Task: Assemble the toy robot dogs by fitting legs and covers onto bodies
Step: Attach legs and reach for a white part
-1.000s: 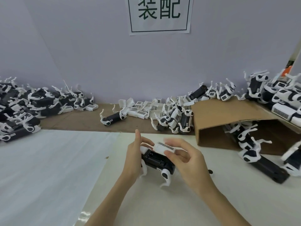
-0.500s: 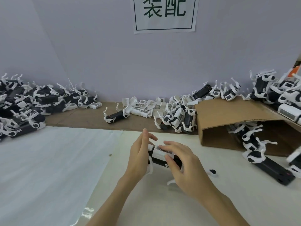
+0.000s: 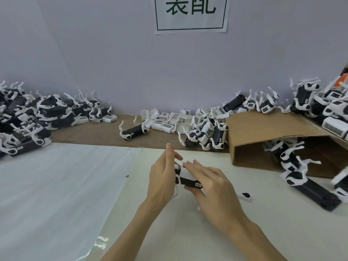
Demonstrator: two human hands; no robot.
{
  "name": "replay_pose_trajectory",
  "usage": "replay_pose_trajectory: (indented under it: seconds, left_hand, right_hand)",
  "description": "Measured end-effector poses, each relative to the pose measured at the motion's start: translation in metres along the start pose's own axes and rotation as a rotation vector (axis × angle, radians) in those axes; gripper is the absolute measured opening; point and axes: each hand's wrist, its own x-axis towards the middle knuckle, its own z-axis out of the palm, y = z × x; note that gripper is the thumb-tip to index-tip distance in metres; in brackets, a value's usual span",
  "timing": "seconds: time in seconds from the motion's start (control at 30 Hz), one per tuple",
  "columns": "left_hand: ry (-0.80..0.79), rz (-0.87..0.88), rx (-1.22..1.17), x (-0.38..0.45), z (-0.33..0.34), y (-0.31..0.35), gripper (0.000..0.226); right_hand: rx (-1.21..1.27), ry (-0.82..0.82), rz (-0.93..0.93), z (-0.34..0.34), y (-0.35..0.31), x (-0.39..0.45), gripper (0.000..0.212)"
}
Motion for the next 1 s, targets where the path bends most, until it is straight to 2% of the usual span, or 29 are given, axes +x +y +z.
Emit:
replay_pose_trajectory:
  seconds: [0.13,0.3,0.4,0.5,0.57,0.63,0.67,0.73,0.87,0.93,1.0]
  left_hand:
    - [-0.083,0.129,0.071,-0.006,0.0,0.004,0.066]
    - [-0.115,0.235,0.117,-0.012,0.003,0.007,0.046]
    - [-0.104,0.239,0.114,-0.013,0.004,0.009,0.046]
    - [-0.108,0.208,0.1,-0.013,0.004,0.011,0.049]
    - [-0.115,0.201,0.12,-0.012,0.002,0.012,0.045]
    - [-0.127,0.232,0.159,-0.011,-0.001,0.012,0.029]
    - [-0.135,0.277,0.18,-0.01,-0.003,0.012,0.023]
    - [-0.158,0.4,0.205,-0.009,-0.007,0.013,0.019]
    - [-0.222,0.607,0.228,-0.008,-0.011,0.011,0.016]
    - [-0.234,0.594,0.242,-0.006,-0.012,0.009,0.022]
    - [-0.238,0.536,0.289,-0.003,-0.014,0.006,0.034]
  right_hand:
    - [0.058,0.001,0.059,-0.005,0.008,0.0,0.065]
    - [0.029,0.092,-0.013,0.003,0.004,-0.002,0.066]
    - [-0.011,0.157,-0.064,0.005,0.006,0.0,0.06]
    - [-0.042,0.134,-0.081,0.004,0.009,-0.001,0.059]
    - [0.098,0.035,0.001,0.001,0.01,-0.002,0.055]
    - [0.492,-0.171,0.143,-0.009,0.015,0.002,0.045]
    - [0.674,-0.253,0.206,-0.016,0.017,0.006,0.038]
    - [0.843,-0.338,0.288,-0.029,0.025,0.01,0.032]
    - [0.848,-0.515,0.345,-0.043,0.039,0.011,0.024]
    - [0.798,-0.533,0.367,-0.042,0.047,0.01,0.018]
    - [0.704,-0.5,0.405,-0.038,0.048,0.009,0.024]
